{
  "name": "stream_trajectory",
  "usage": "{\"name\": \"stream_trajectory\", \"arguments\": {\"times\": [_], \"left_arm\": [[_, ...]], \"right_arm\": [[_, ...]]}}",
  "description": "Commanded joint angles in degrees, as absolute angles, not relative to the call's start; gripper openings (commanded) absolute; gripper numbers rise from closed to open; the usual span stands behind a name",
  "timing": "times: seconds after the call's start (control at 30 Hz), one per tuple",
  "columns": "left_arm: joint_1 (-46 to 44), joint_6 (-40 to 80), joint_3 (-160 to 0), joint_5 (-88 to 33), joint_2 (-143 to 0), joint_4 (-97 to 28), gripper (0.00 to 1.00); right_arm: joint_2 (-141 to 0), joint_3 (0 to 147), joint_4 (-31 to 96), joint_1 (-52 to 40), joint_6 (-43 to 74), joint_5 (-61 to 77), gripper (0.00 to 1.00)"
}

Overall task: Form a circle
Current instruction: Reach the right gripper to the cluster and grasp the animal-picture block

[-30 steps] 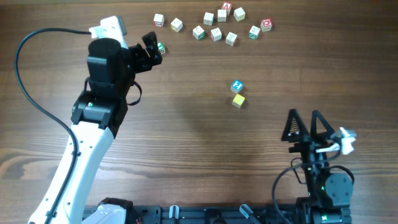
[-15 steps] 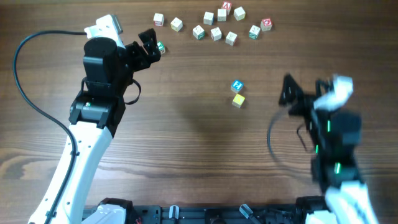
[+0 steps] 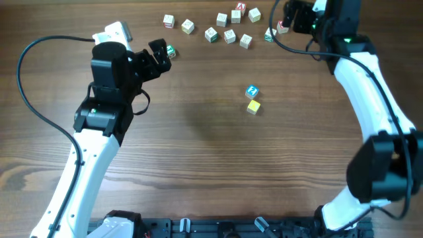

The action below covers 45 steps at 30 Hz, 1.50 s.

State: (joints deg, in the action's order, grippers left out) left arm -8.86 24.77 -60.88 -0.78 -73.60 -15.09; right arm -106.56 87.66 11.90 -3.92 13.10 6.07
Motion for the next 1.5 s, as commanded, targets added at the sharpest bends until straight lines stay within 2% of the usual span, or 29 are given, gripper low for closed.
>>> {"name": "stream_trajectory", "arguments": {"times": [0.0, 0.23, 0.3, 0.47, 0.67, 0.77, 0.97, 1.03, 1.3, 1.4, 1.47], "left_arm": [[-8.51, 25.34, -60.75, -0.6, -73.3, -17.06, 1.0], [-8.51, 25.36, -60.75, -0.62, -73.3, -20.88, 1.0], [-8.51, 25.36, -60.75, -0.62, -73.3, -20.91, 1.0], [-8.51, 25.36, -60.75, -0.62, -73.3, -20.91, 1.0], [-8.51, 25.36, -60.75, -0.62, -73.3, -20.91, 1.0], [-8.51, 25.36, -60.75, -0.62, -73.3, -20.91, 1.0], [-8.51, 25.36, -60.75, -0.6, -73.3, -21.82, 1.0], [-8.51, 25.36, -60.75, -0.6, -73.3, -22.15, 1.0], [-8.51, 25.34, -60.75, -0.6, -73.3, -22.17, 1.0], [-8.51, 25.34, -60.75, -0.6, -73.3, -22.17, 1.0], [-8.51, 25.34, -60.75, -0.6, -73.3, -22.17, 1.0]], "right_arm": [[-115.66, 91.35, 12.16, -6.13, 17.43, 9.08, 1.0], [-131.0, 108.79, 21.1, -9.58, 23.59, 2.02, 0.99], [-133.45, 110.41, 21.47, -9.8, 26.06, 1.63, 0.94], [-137.53, 110.56, 20.36, -9.8, 28.71, -3.7, 0.92], [-140.92, 110.56, 19.68, -9.8, 32.12, -6.92, 0.85], [-141.25, 110.56, 18.72, -9.8, 32.12, -7.11, 0.73], [-141.21, 110.59, 18.31, -9.8, 30.96, -7.01, 0.4], [-141.1, 110.83, 18.98, -9.8, 29.47, -6.44, 0.32], [-133.78, 112.73, 29.23, -9.69, 29.56, -6.46, 0.24], [-128.77, 112.73, 37.45, -9.67, 29.06, -6.44, 0.22], [-126.04, 112.73, 44.38, -9.47, 23.94, -6.42, 0.19]]}}
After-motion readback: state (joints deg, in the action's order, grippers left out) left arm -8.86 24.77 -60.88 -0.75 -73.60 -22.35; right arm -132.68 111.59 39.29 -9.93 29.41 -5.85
